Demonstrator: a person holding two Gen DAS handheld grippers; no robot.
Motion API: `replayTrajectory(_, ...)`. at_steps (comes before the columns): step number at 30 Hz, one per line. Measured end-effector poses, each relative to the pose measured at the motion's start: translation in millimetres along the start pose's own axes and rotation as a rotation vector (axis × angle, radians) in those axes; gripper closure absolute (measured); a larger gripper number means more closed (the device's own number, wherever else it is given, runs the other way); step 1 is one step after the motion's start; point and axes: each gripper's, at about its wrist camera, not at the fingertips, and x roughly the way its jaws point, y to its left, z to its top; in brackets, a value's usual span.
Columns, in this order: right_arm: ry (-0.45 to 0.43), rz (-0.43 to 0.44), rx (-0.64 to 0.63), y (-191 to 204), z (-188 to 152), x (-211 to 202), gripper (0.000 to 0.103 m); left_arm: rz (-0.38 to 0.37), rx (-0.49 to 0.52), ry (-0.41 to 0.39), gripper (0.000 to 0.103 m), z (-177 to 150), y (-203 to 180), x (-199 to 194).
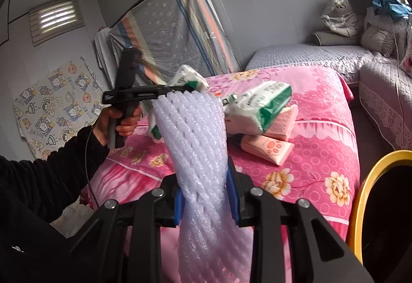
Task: Collect trash
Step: 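Grasp the white tissue pack with the left tool while the right tool holds the foam net, then carry the foam net with the right tool over the bin and release it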
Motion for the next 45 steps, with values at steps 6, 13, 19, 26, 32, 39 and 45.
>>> replayTrajectory(6,-0.004,0.051,-0.019,14.5,5.4,-0.6,0.077,0.022,-0.046,-0.156,0.056,-8.0,-33.2,-69.6)
replayTrajectory(13,-0.048,0.073,-0.007,19.4,13.7,-12.9,0.077,0.107,-0.072,-0.202,0.056,-12.6,-81.9,-99.1)
replayTrajectory(19,-0.139,0.014,-0.001,11.1,21.8,-47.7,0.077,0.047,-0.034,-0.209,0.056,-6.2,-124.1,-96.2)
replayTrajectory(26,-0.242,-0.118,0.063,-21.4,22.4,-94.3,0.077,-0.047,0.023,-0.201,0.056,7.3,-173.4,-74.7)
replayTrajectory(32,-0.331,-0.275,0.161,-59.3,13.6,-132.3,0.077,-0.120,0.032,-0.180,0.055,18.8,-199.9,-46.2)
replayTrajectory(39,-0.317,-0.506,0.254,-104.8,-3.3,-138.3,0.077,-0.176,0.061,-0.154,0.055,35.9,-235.0,-4.3)
replayTrajectory(45,-0.228,-0.659,0.298,-132.5,-20.7,-119.0,0.077,-0.214,0.070,-0.114,0.055,54.0,-261.5,39.0)
